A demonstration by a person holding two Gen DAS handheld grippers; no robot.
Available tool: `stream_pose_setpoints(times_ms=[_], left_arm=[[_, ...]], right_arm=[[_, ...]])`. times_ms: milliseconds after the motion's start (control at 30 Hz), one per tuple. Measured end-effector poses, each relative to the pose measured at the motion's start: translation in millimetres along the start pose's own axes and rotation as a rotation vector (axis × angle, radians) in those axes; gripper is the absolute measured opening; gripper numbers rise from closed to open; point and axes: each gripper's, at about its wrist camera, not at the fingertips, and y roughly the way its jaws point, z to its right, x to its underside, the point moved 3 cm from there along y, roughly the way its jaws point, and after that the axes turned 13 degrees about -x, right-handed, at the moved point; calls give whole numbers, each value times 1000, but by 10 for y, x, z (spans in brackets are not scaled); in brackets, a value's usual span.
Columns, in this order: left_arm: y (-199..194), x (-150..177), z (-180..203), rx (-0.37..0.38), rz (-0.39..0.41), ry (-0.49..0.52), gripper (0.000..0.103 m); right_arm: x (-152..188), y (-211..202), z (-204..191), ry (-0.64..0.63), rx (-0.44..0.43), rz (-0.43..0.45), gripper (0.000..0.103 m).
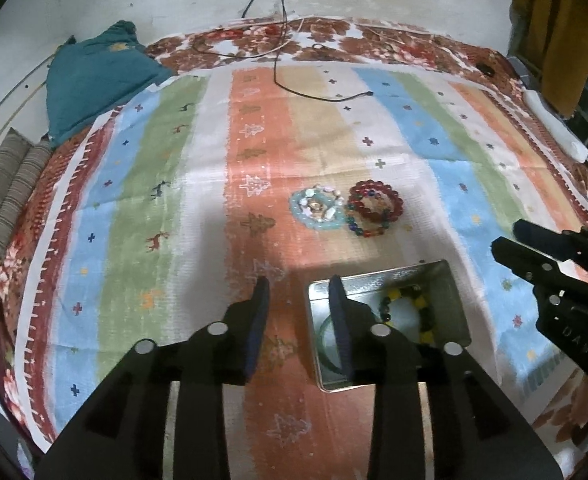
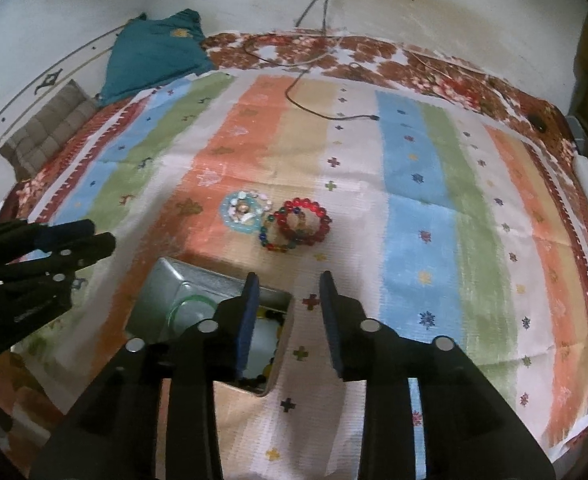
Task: Organize jewelry
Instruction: 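Carry both pieces over the silver tin and open both grippers to drop them, then move both open grippers back to the remaining bracelets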
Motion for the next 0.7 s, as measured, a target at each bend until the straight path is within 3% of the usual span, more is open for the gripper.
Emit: stream_pose_setpoints(times_ms=[67, 167, 400, 700], left_arm=[[31, -19, -12, -12, -1, 4, 39], [53, -74, -38, -15, 11, -3, 53], [158, -209, -27, -1, 15, -12, 66], [261, -349, 21, -12, 27, 20, 76]], right_arm=[[-8, 20, 25, 5, 5, -4, 41], [-31, 68, 57, 7, 14, -13, 47], [-93, 156, 117, 16, 22, -27, 58], [-184, 260, 181, 30, 11, -43, 69]])
